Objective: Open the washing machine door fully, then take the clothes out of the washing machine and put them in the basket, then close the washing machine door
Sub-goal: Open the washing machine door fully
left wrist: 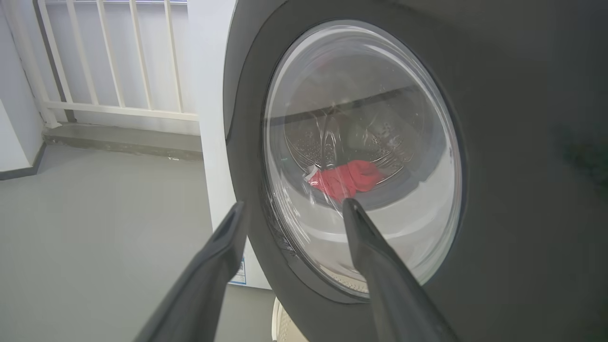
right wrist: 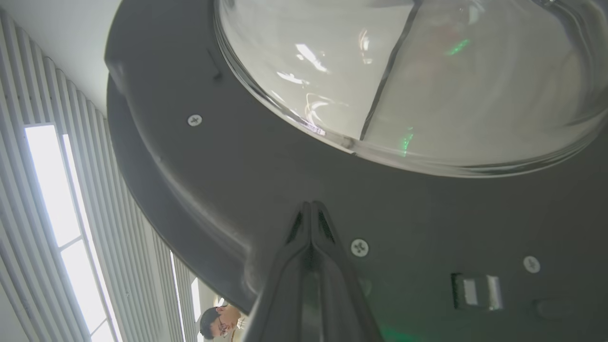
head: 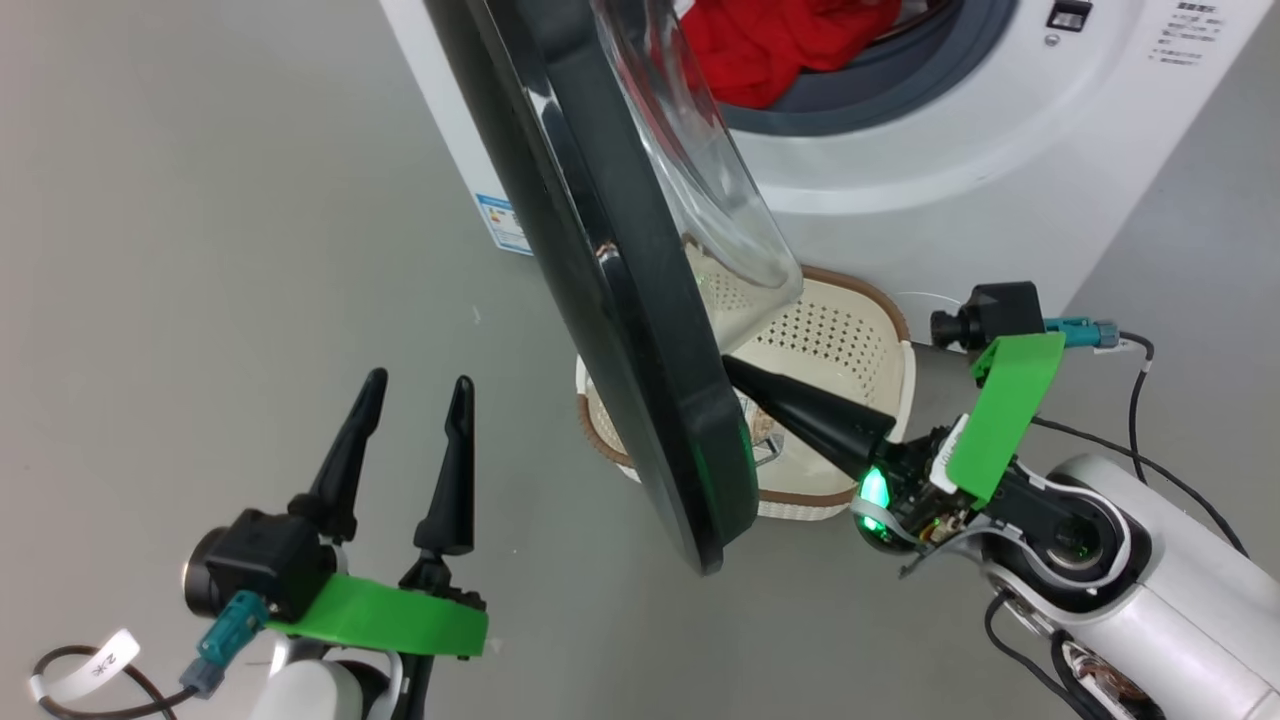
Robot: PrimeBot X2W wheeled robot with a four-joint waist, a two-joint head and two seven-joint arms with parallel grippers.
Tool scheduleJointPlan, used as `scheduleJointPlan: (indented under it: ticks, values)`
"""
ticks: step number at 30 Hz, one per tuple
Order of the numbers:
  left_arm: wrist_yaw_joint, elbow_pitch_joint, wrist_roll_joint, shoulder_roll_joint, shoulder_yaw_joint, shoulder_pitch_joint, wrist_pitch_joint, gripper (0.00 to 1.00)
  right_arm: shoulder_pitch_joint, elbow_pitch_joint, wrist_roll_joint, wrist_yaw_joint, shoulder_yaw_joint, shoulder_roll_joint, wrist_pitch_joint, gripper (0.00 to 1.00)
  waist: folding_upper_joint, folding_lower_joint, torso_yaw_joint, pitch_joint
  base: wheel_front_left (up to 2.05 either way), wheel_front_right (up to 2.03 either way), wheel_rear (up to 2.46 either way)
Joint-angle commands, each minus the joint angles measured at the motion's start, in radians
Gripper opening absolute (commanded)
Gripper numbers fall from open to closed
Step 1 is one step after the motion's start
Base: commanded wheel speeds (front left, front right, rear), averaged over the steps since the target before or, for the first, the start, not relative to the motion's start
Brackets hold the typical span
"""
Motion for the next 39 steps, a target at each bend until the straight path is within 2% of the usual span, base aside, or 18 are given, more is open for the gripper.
scheduleJointPlan:
  ticks: [1, 8, 16, 28, 39]
  values:
    - [0.009, -0.03, -0.008, 0.018, 0.028, 0.002, -0.008, 1.0, -0.019, -0.047, 0.024, 0.007, 0.031, -0.006, -0.018, 0.0, -0.0001, 0.0, 0.015, -0.005, 0.0, 0.0, 0.0]
    - [0.016, -0.032, -0.017, 0.018, 0.02, 0.007, -0.008, 1.0, -0.081, -0.14, 0.129, 0.007, 0.17, -0.097, -0.131, 0.0, -0.0001, 0.0, 0.051, -0.009, 0.0, 0.0, 0.0]
    - [0.021, -0.031, -0.026, 0.018, 0.009, 0.009, -0.008, 1.0, -0.158, -0.204, 0.213, 0.007, 0.298, -0.166, -0.233, 0.0, -0.0001, 0.0, 0.101, -0.014, 0.0, 0.0, 0.0]
    - [0.03, -0.034, -0.039, 0.018, -0.003, 0.012, -0.008, 1.0, -0.239, -0.224, 0.287, 0.007, 0.428, -0.214, -0.316, 0.0, -0.0001, 0.0, 0.158, -0.012, 0.0, 0.0, 0.0]
    - [0.034, -0.035, -0.052, 0.018, -0.014, 0.014, -0.008, 1.0, -0.274, -0.219, 0.327, 0.007, 0.5, -0.222, -0.348, 0.0, -0.0001, 0.0, 0.192, -0.005, 0.0, 0.0, 0.0]
